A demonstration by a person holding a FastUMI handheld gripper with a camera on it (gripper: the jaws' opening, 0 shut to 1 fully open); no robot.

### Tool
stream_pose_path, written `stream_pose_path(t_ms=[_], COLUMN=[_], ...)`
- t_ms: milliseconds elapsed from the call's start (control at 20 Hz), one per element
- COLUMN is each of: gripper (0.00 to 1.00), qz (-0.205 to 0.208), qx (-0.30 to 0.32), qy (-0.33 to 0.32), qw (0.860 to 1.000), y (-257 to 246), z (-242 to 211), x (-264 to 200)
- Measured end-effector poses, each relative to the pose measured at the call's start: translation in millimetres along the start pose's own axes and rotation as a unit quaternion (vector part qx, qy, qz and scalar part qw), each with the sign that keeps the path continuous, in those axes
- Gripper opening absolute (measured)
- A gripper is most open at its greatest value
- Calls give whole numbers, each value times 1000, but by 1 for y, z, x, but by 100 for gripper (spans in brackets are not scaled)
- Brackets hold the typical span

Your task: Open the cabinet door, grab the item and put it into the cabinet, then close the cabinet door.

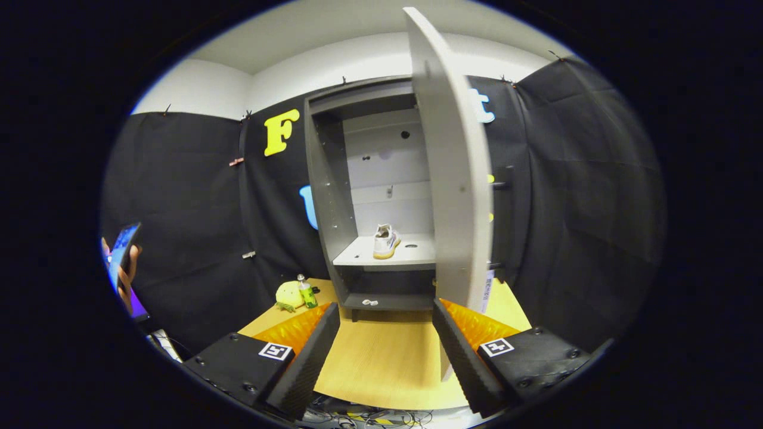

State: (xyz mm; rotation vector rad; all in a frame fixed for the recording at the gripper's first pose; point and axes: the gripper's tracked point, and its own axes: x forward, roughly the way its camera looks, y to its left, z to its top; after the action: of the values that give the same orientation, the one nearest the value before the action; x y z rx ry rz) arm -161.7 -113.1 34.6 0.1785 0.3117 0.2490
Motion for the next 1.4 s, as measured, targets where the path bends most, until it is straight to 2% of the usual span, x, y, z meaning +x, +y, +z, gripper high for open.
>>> stream_pose_path(t_ms=[300,450,700,1000,1400], gripper=[98,98,99,98,98], qz=[-43,-67,-78,-96,-112], qx=[17,9,25,15,-28], qy=[-29,-42,-56,-73,-79], qw=[998,997,995,993,990], y=[-75,-113,-152,-182,-181], z=[34,50,66,77,87], x=[-21,-16,10,42,62])
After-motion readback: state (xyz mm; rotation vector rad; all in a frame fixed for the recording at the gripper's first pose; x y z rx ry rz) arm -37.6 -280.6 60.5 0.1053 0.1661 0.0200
